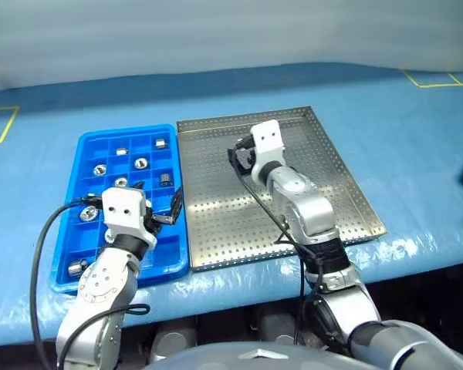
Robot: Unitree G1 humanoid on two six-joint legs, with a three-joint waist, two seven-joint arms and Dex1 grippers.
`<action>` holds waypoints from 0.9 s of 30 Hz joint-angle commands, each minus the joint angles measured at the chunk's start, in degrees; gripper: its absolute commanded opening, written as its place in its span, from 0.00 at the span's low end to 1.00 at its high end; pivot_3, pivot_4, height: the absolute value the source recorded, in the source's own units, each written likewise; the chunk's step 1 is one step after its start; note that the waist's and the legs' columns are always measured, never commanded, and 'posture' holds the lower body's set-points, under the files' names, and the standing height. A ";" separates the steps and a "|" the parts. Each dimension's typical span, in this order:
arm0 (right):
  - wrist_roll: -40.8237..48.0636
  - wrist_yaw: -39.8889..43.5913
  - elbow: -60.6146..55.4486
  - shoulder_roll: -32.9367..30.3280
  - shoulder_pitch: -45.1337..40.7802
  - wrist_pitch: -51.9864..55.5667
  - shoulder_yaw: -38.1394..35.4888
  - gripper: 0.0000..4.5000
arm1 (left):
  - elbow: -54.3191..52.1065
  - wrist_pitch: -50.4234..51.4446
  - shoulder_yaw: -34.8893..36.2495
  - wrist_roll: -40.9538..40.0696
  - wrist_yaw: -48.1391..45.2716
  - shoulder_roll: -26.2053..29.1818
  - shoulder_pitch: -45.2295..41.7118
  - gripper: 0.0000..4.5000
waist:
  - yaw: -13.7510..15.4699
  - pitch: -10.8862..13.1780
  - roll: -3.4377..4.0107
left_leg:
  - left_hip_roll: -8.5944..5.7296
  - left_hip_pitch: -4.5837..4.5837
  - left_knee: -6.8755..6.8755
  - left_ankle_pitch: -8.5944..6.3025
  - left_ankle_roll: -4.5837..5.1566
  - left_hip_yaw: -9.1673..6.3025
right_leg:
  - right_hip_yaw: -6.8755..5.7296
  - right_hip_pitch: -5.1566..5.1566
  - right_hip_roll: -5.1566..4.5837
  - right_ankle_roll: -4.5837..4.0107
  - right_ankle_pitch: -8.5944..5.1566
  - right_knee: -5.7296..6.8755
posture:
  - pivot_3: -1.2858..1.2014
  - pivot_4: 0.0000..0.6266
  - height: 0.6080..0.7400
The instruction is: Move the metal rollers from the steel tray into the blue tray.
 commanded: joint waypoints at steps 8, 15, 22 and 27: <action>-4.13 -8.87 -3.54 1.03 5.82 2.17 -5.27 0.99 | 0.68 0.51 -2.93 -2.78 -6.51 3.88 -1.81 1.00 | -1.74 0.00 0.00 | 0.03 0.02 0.11 0.00 0.02 0.05 | 0.11 0.03 0.07 0.17 0.01 0.01 | 0.53 0.24 1.00; -5.02 -11.97 -5.87 1.79 9.96 3.86 -8.02 0.99 | 0.89 1.41 -4.99 -4.26 -8.52 4.80 -2.23 1.00 | -1.76 0.00 0.00 | -0.01 -0.02 0.22 -0.02 0.04 0.07 | 0.16 0.05 0.07 0.29 0.02 -0.01 | 0.53 0.24 1.00; -3.40 -12.29 -9.37 4.04 11.84 9.50 -11.20 0.99 | 1.20 1.39 -5.73 -4.61 -8.75 5.00 -2.13 1.00 | -1.98 0.00 0.01 | 0.01 0.00 0.23 -0.02 0.04 0.07 | 0.18 0.05 0.10 0.40 -0.06 0.02 | 0.52 0.24 1.00; -1.18 -12.31 -12.21 6.84 11.27 15.76 -14.25 0.90 | 1.68 1.04 -5.76 -4.66 -8.92 5.30 -1.99 1.00 | -1.96 -0.01 0.02 | 0.01 0.00 0.23 -0.02 0.05 0.07 | 0.18 0.05 0.10 0.39 -0.06 0.01 | 0.52 0.24 1.00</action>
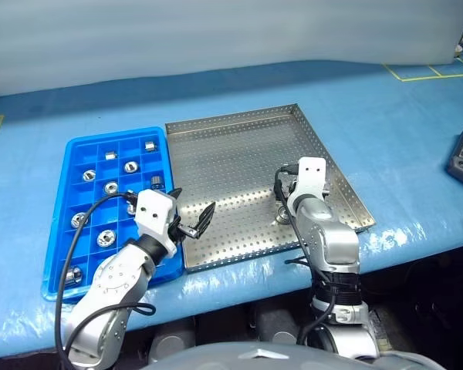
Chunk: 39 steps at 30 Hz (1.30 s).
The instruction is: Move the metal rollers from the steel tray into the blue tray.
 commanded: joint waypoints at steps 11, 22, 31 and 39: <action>0.66 0.40 -4.86 0.12 -1.35 3.45 0.26 0.38 | 0.05 -1.28 -0.21 -0.07 -0.37 0.10 -0.21 1.00 | -0.01 0.00 0.00 | 0.00 -0.01 0.00 0.00 0.00 0.00 | 0.00 0.00 0.00 0.01 0.01 0.00 | 0.53 0.24 1.00; 4.55 14.74 -0.96 -0.87 -10.59 -2.87 14.09 0.38 | -2.06 -3.45 4.30 2.60 3.87 -0.48 2.98 1.00 | -0.10 0.01 0.02 | 0.04 0.08 -0.03 0.00 0.01 -0.01 | -0.01 0.01 0.05 -0.01 0.02 0.05 | 0.57 0.24 1.00; 6.61 25.29 6.84 0.55 -19.68 -4.41 22.93 0.38 | -8.84 -5.76 8.44 5.02 7.23 -1.40 11.53 1.00 | 2.11 0.01 0.01 | -0.01 -0.01 -0.06 -0.01 0.02 -0.03 | -0.05 -0.04 -0.04 -0.23 0.19 -0.04 | 0.62 0.24 1.00; 8.89 32.96 6.08 0.94 -21.17 -2.03 29.43 0.38 | -14.35 -10.51 8.42 5.94 6.96 -2.37 25.40 1.00 | 4.35 0.03 0.01 | 0.02 -0.01 -0.13 -0.01 0.01 -0.10 | -0.16 -0.06 -0.04 -0.36 -0.21 -0.03 | 0.65 0.24 1.00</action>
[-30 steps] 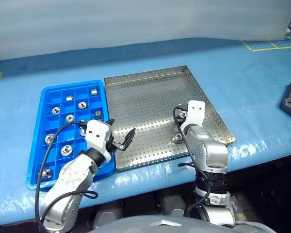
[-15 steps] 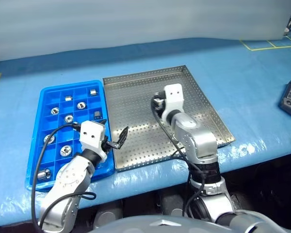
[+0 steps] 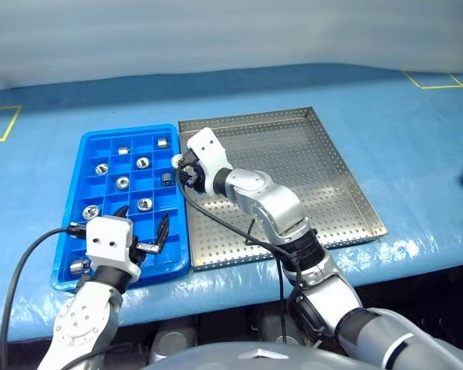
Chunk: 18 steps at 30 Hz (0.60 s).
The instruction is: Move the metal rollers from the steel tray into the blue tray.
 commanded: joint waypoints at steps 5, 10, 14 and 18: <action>3.55 7.15 -5.58 -1.78 0.93 3.88 6.32 0.38 | -4.70 -4.85 -0.26 -2.16 -2.45 -1.20 8.38 1.00 | 1.37 0.01 0.01 | 0.01 -0.02 0.03 0.00 0.00 -0.04 | -0.08 0.00 -0.01 -0.02 -0.05 0.01 | 0.66 0.24 1.00; 3.03 8.94 -6.48 -4.58 2.46 3.48 10.04 0.38 | -4.77 -5.06 -1.60 -2.16 -2.83 -1.17 9.23 1.00 | 2.06 0.02 0.00 | 0.01 -0.03 0.06 0.00 0.00 -0.03 | -0.09 -0.01 -0.01 -0.02 -0.05 0.02 | 0.66 0.24 1.00; 3.47 9.39 -7.46 -6.22 3.79 4.98 10.55 0.38 | -4.63 -4.63 -2.53 -1.94 -2.59 -1.28 8.60 1.00 | 2.47 0.02 0.00 | 0.03 -0.03 0.05 0.00 0.00 -0.03 | -0.09 -0.02 0.01 -0.02 -0.06 0.04 | 0.66 0.24 1.00; 3.72 8.79 -8.72 -7.09 5.28 6.60 9.97 0.58 | -4.23 -4.43 -3.00 -2.28 -2.86 -1.14 7.90 1.00 | 2.65 0.02 0.00 | 0.02 -0.04 0.04 0.00 0.00 -0.03 | -0.10 -0.02 0.00 -0.03 -0.06 0.02 | 0.66 0.24 1.00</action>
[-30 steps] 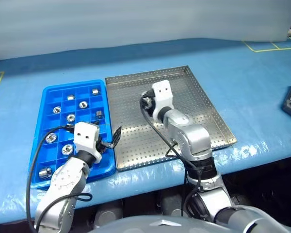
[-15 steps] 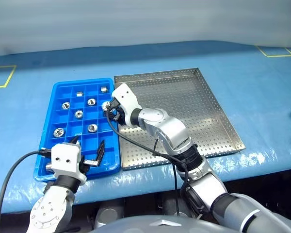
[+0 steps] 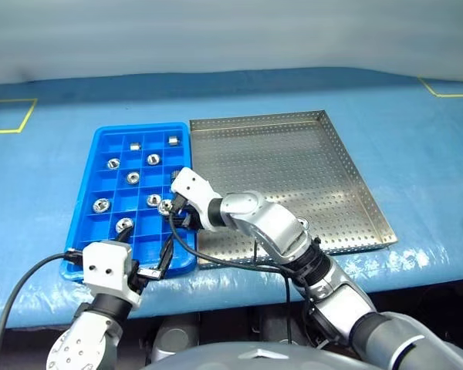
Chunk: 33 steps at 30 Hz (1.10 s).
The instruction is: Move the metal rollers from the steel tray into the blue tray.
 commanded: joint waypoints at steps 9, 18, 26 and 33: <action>0.93 -3.12 -5.29 -1.15 2.10 3.85 -3.56 0.98 | 0.12 -0.31 -0.79 -1.62 -2.24 1.53 -3.71 1.00 | 0.30 -0.01 0.00 | 0.00 0.03 0.07 0.00 0.00 0.00 | -0.03 0.04 0.00 0.01 0.00 0.04 | 0.63 0.24 1.00; -0.60 -9.61 -11.15 -6.22 4.31 8.74 -12.63 0.98 | 3.97 1.34 -0.59 -2.74 -4.15 3.43 -11.17 1.00 | -1.78 -0.01 0.00 | -0.04 -0.02 0.07 0.01 -0.01 0.00 | -0.01 0.03 -0.04 0.02 0.02 0.01 | 0.57 0.24 1.00; -1.41 -14.43 -16.57 -10.72 7.05 14.29 -19.88 0.98 | 7.55 2.66 -1.42 -4.82 -6.84 5.15 -17.64 1.00 | -5.23 -0.02 0.00 | -0.03 -0.02 0.07 0.00 0.00 0.03 | 0.02 0.03 -0.03 0.05 0.05 0.02 | 0.53 0.24 1.00; -0.70 -16.62 -22.02 -13.15 9.83 24.90 -25.54 0.98 | 10.04 2.90 -3.53 -5.55 -8.07 5.39 -20.82 1.00 | -6.65 -0.02 0.01 | -0.05 -0.01 0.12 -0.01 0.01 0.12 | 0.14 0.04 -0.03 0.16 0.13 0.01 | 0.51 0.24 1.00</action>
